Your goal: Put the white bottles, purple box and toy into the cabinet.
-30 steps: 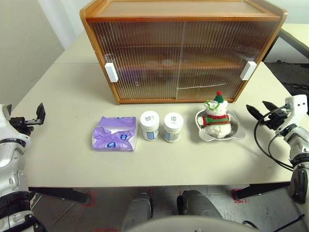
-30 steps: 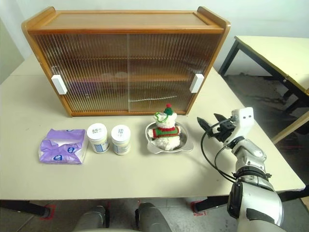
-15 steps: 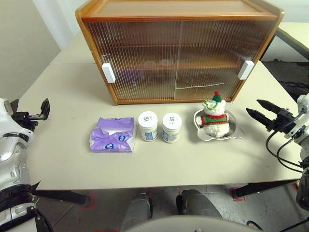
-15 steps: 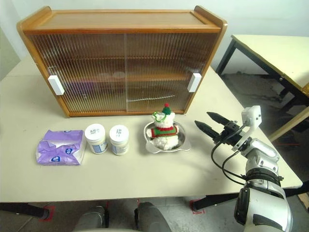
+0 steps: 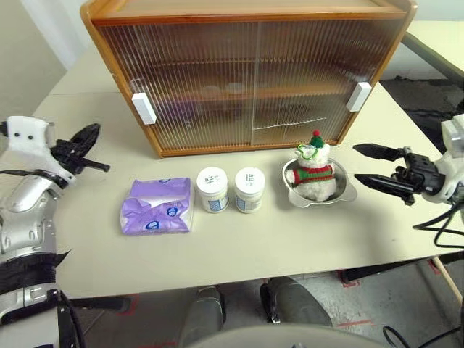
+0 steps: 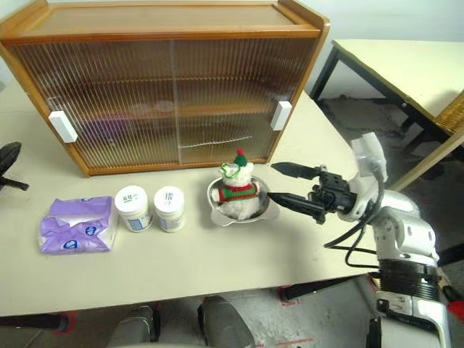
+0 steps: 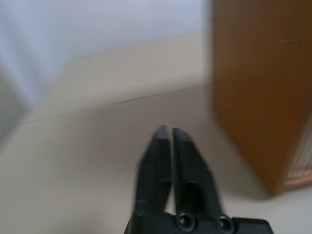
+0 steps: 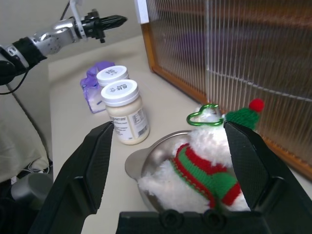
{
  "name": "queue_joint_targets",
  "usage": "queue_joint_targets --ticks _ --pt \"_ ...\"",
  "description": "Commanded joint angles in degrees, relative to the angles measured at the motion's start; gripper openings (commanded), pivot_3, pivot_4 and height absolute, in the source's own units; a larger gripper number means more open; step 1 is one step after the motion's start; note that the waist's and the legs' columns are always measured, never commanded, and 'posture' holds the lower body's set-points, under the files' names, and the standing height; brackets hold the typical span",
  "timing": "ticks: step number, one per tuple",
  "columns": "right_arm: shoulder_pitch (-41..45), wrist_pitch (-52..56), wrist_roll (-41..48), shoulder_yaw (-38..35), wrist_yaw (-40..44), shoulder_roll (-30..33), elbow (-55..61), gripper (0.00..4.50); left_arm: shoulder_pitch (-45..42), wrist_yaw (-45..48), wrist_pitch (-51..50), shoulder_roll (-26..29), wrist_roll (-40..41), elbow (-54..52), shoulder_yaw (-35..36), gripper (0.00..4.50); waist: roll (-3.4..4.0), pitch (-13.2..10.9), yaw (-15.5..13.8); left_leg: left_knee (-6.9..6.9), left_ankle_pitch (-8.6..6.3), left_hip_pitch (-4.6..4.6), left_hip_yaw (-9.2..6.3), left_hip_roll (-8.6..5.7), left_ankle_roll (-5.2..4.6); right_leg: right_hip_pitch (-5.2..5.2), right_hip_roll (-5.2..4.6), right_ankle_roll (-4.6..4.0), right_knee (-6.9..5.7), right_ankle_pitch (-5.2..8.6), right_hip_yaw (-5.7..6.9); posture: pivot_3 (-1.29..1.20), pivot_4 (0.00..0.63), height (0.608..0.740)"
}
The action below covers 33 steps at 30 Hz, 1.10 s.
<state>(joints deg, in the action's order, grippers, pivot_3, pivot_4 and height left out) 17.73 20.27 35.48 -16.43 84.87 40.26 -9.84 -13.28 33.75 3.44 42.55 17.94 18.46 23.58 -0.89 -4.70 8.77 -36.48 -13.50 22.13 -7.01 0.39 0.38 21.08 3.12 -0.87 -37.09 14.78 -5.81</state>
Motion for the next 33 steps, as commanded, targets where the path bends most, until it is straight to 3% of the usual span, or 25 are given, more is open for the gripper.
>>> queue_joint_targets --ticks 1,7,18,33 --pt "-0.28 -0.43 1.33 1.66 -3.65 -3.43 4.46 4.50 0.19 2.30 1.62 -1.00 -2.28 -1.66 -4.02 0.02 0.03 -0.01 0.54 -0.10 -0.01 0.03 0.00 0.00 -0.01 0.02 0.03 0.02 0.00 0.01 0.00 -0.24 0.103 0.740" --pt "-0.83 -0.72 0.77 3.59 -4.67 -4.00 6.83 4.50 -2.98 4.92 4.25 -2.79 -2.15 -2.34 -7.19 0.02 0.05 -0.04 0.85 -0.21 -0.11 0.15 -0.09 0.18 -0.15 0.04 0.02 0.71 0.00 0.22 0.00 -0.24 0.103 0.740" --pt "1.08 -1.94 0.52 4.94 -2.80 -2.74 3.99 4.50 -5.27 6.24 5.28 -3.54 -1.64 -4.42 -7.74 0.02 0.05 -0.02 0.16 -0.39 -0.25 0.28 -0.08 0.13 -0.35 0.04 -0.16 0.40 0.00 0.05 0.01 -0.23 0.078 0.740" --pt "2.58 -2.39 0.24 5.85 -1.91 -2.95 2.26 4.50 -4.67 11.32 7.40 -6.91 1.35 -6.65 -9.28 0.02 0.25 0.23 -1.56 -0.96 -0.37 0.32 -0.07 0.11 -0.56 -0.11 -0.13 0.70 -0.06 -0.18 0.04 -0.21 0.043 0.740"
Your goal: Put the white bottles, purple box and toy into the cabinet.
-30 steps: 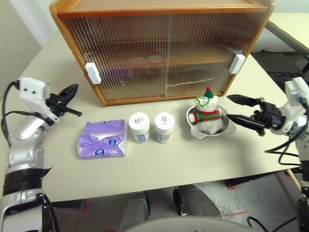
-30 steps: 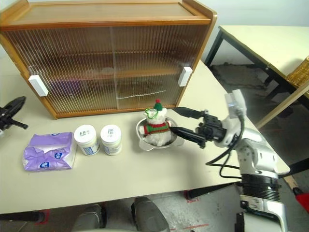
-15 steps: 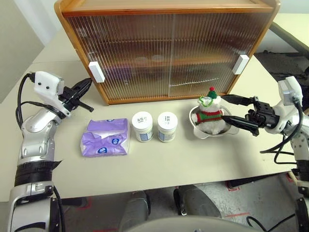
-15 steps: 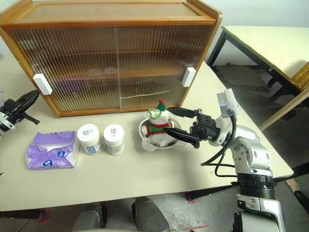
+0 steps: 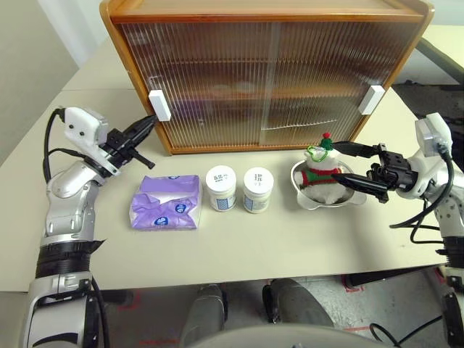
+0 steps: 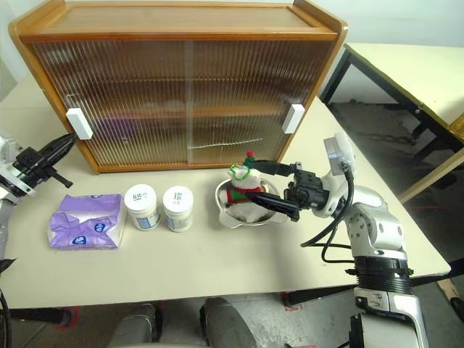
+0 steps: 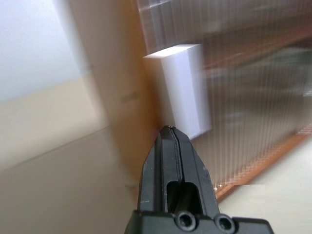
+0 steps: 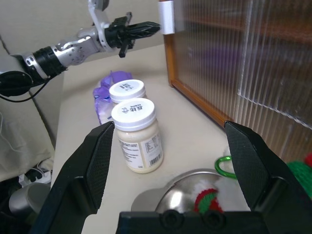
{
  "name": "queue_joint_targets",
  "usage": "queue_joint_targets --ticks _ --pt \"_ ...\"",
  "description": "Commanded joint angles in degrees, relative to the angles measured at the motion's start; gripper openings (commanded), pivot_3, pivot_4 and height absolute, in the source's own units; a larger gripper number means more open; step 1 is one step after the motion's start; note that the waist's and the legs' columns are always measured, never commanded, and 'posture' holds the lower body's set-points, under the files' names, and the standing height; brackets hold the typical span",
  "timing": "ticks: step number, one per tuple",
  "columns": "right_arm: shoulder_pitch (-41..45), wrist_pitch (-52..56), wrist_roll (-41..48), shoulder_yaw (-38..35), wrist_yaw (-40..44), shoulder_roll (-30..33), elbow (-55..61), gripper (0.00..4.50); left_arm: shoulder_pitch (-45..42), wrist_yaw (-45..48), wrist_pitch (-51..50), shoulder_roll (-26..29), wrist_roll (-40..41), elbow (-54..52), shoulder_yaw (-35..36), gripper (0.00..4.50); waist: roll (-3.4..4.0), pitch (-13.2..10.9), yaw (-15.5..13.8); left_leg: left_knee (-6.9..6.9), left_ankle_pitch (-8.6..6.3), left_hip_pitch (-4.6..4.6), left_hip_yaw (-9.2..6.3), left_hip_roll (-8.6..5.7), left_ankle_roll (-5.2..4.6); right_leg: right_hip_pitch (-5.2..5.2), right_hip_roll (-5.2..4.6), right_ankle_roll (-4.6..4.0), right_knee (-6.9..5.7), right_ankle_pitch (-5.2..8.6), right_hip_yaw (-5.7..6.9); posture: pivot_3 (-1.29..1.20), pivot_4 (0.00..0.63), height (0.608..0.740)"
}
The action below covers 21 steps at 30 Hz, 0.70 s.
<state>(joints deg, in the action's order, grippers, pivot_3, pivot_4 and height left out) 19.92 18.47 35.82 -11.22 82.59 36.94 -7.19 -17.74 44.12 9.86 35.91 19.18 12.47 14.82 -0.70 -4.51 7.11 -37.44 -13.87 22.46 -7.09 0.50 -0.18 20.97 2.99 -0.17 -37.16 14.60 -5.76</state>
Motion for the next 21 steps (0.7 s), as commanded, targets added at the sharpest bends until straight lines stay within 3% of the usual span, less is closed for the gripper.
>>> queue_joint_targets --ticks 1,13,21 --pt "0.51 -0.56 -0.06 0.68 0.36 0.39 -0.43 4.50 -0.27 1.03 1.07 -0.31 0.11 -0.48 -0.47 0.02 0.11 0.07 0.18 -0.12 -0.02 0.00 0.00 0.04 -0.01 -0.02 0.06 -0.04 -0.01 -0.03 0.00 -0.21 0.042 0.740" --pt "0.90 -0.14 0.11 0.86 0.36 0.77 -0.09 4.50 -3.15 0.66 2.51 -1.29 -1.37 3.69 -1.48 0.02 0.40 0.40 0.62 -0.56 0.17 -0.28 0.02 0.03 -0.23 -0.41 0.10 0.02 -0.04 -0.21 -0.02 -0.22 0.035 0.740" --pt "0.98 0.91 1.12 0.57 0.57 1.10 0.35 4.50 0.55 -1.24 0.65 -0.75 1.56 0.29 2.75 0.02 0.49 0.56 1.06 -0.50 0.18 -0.23 0.08 0.00 -0.23 -0.33 0.15 -0.09 -0.04 -0.26 -0.02 -0.22 0.036 0.740"
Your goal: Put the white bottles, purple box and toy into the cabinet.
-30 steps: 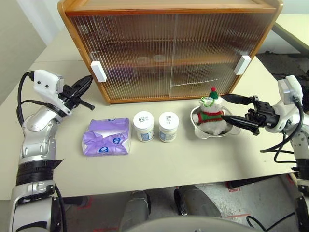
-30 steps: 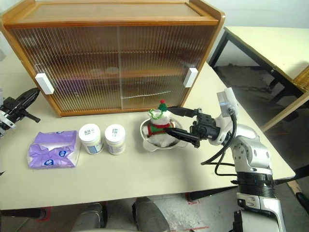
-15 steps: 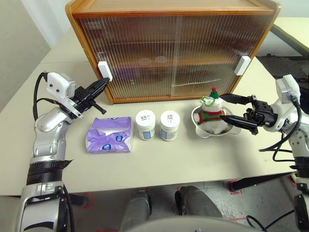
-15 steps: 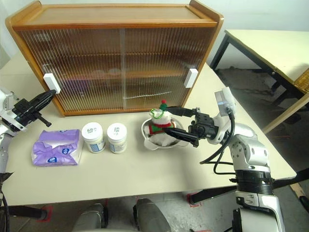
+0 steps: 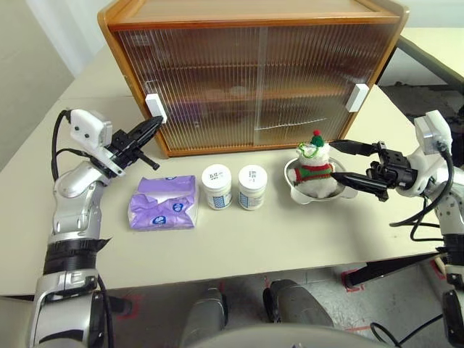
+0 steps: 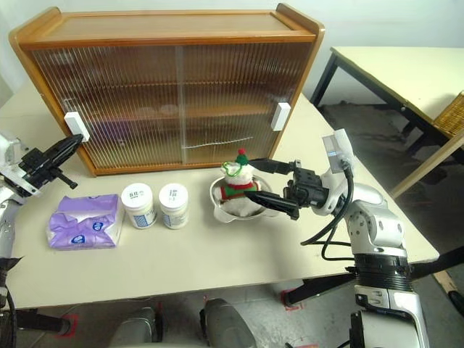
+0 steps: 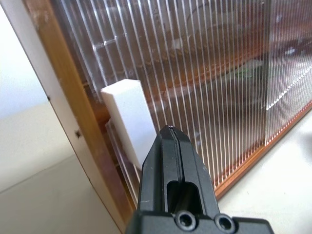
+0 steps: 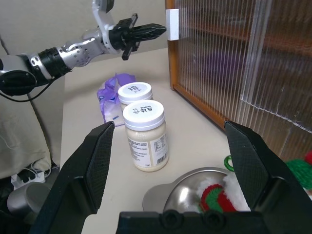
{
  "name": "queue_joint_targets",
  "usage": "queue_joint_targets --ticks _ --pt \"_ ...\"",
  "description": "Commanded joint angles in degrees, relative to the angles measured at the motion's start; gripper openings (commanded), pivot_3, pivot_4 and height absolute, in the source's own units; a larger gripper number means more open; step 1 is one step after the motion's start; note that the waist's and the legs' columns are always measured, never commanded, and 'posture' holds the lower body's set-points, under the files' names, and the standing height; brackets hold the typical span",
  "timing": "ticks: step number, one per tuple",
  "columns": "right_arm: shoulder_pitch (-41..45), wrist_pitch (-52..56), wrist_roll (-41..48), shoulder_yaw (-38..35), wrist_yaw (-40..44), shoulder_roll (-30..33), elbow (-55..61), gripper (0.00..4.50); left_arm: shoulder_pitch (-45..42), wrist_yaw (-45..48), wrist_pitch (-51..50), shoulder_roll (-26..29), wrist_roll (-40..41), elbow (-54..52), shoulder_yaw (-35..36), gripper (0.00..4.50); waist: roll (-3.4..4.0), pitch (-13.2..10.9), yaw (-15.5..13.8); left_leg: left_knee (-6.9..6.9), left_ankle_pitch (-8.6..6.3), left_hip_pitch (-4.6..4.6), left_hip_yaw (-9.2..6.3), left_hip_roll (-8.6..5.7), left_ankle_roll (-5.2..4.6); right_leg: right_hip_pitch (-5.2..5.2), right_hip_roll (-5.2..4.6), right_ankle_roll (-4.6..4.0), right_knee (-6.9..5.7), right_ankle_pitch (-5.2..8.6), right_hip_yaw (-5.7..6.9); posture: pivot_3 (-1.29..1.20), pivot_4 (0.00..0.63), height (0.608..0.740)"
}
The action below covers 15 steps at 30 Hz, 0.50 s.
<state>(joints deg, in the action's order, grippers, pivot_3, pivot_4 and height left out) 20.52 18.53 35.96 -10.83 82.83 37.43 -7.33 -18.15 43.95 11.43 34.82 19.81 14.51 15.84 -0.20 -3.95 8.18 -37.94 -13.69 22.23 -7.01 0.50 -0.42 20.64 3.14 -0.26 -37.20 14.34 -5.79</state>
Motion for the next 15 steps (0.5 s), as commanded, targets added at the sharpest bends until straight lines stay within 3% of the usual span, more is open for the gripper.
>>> queue_joint_targets --ticks 1,15 --pt "0.37 1.15 1.22 0.11 0.41 0.71 0.66 4.50 1.17 -1.40 -1.09 0.62 0.76 -1.82 1.91 0.02 0.00 0.00 -0.02 0.00 0.00 0.00 0.01 -0.06 0.00 0.00 0.00 0.00 0.00 0.01 0.00 -0.22 0.036 0.740" --pt "0.84 -0.49 2.07 -0.32 1.15 0.15 0.55 4.50 -0.25 -5.62 -1.46 -0.04 -1.33 0.23 1.26 0.02 0.01 0.11 -0.18 -0.05 0.05 -0.02 0.06 -0.13 0.01 -0.04 -0.01 0.00 -0.01 0.00 0.00 -0.22 0.041 0.740"
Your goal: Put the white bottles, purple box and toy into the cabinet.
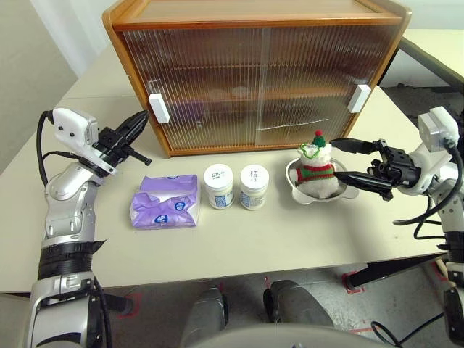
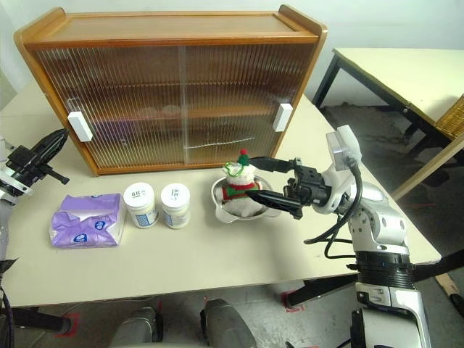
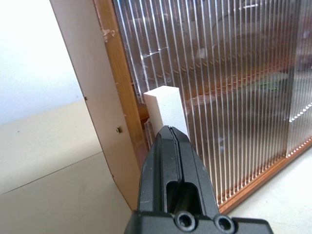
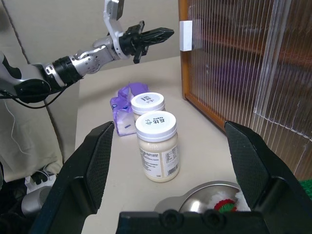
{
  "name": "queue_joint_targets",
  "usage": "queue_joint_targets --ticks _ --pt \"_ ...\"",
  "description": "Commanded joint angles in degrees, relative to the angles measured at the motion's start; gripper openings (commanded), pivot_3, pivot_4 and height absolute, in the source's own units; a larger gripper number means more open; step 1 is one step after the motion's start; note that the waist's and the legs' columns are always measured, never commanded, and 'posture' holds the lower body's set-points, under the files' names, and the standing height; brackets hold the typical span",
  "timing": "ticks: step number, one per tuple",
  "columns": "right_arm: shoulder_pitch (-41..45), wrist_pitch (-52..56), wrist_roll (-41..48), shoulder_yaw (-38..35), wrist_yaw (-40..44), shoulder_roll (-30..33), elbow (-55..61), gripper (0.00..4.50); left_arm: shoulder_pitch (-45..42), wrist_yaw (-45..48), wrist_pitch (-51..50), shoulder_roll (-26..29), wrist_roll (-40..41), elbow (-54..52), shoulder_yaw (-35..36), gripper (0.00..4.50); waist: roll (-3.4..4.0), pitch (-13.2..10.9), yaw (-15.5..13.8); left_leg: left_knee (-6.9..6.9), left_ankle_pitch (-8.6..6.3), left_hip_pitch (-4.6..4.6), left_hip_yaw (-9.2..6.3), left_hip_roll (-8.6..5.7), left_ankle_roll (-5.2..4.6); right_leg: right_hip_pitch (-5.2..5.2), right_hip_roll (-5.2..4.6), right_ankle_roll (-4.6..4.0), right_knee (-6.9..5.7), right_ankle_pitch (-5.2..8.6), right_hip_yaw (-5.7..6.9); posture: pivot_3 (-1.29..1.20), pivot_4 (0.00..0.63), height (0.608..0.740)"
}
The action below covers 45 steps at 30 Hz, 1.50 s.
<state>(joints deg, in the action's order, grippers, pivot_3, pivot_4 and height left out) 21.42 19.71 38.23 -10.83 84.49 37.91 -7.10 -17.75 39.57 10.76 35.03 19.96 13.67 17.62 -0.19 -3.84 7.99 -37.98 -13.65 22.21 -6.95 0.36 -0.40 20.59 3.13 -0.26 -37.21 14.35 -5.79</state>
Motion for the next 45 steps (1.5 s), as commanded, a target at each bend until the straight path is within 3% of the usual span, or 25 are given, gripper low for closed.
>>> queue_joint_targets --ticks 1,28,45 --pt "-0.10 -1.88 -0.04 -0.43 -0.91 -0.69 0.34 4.50 -0.80 -1.67 -0.91 -0.30 -1.77 1.14 -0.71 0.02 0.00 0.00 0.01 0.00 0.00 0.00 0.00 0.00 0.00 0.00 0.00 -0.01 0.00 0.00 0.00 -0.22 0.042 0.740" --pt "-1.52 -1.98 -1.07 0.89 -1.92 -0.27 1.67 4.50 -5.88 -1.39 -3.82 -1.33 -2.91 1.94 -5.16 0.02 0.00 0.01 0.06 -0.01 0.00 0.00 0.03 -0.09 0.00 -0.02 0.01 0.04 0.00 0.01 0.00 -0.24 0.042 0.740" --pt "-0.91 -1.72 -1.08 1.45 -2.04 -0.15 1.36 4.50 1.35 -2.70 -3.76 1.22 -1.89 -2.13 0.60 0.02 0.01 0.00 0.26 0.04 0.02 -0.01 -0.01 -0.03 0.03 0.00 0.02 0.39 0.00 0.22 -0.01 -0.20 0.062 0.740"
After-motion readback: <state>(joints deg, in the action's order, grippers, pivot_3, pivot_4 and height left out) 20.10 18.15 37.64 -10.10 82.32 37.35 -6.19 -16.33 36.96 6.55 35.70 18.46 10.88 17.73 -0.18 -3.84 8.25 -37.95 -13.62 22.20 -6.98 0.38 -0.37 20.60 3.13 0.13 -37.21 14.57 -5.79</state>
